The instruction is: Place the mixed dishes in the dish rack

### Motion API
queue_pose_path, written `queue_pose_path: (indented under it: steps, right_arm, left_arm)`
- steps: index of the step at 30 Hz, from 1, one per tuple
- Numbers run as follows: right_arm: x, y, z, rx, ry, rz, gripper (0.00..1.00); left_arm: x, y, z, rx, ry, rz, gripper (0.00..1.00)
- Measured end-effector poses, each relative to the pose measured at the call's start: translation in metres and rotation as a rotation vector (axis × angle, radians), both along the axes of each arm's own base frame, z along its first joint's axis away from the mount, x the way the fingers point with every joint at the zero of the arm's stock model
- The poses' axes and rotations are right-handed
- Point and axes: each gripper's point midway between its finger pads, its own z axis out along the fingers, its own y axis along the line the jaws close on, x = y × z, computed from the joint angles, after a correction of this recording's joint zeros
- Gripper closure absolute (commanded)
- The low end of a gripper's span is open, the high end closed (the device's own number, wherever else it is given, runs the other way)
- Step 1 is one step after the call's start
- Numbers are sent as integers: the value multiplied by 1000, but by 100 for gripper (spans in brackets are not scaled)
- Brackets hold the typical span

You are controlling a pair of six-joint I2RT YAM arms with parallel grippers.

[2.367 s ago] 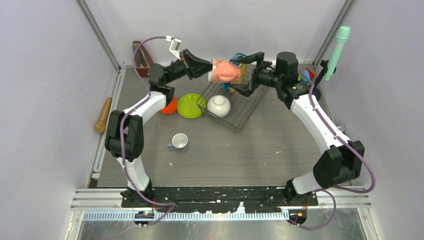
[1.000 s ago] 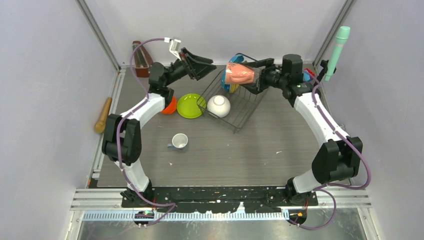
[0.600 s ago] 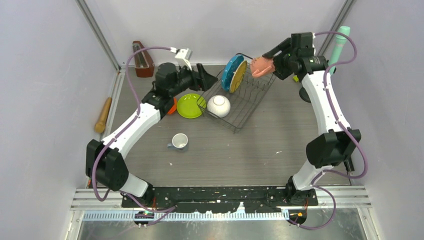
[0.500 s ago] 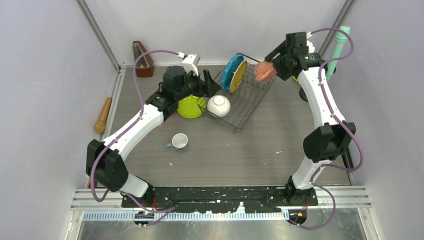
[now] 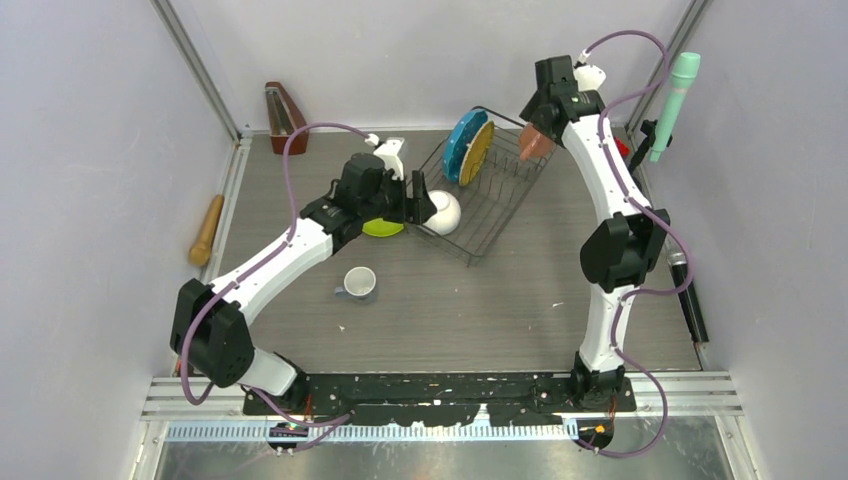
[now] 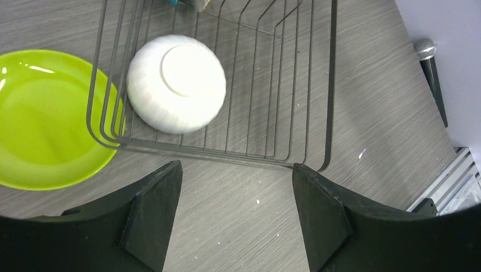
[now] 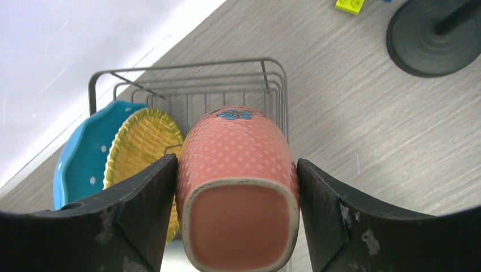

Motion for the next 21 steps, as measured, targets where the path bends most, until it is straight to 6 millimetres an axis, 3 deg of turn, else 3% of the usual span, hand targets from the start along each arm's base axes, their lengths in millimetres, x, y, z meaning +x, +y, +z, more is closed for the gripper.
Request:
queue_pose_path:
  steps: [5,15,21]
  right_arm:
    - [21,-1,-9,-42,-17,-13,100]
    - [53,-1,-64,-105,31,-15,100]
    - [60,-6,-88,-144,59,-29,100]
  left_arm:
    - [-7,4,-5,7,13,0,29]
    - [-7,4,-4,5,12,-4,30]
    - [-8,3,-4,4,14,-11,30]
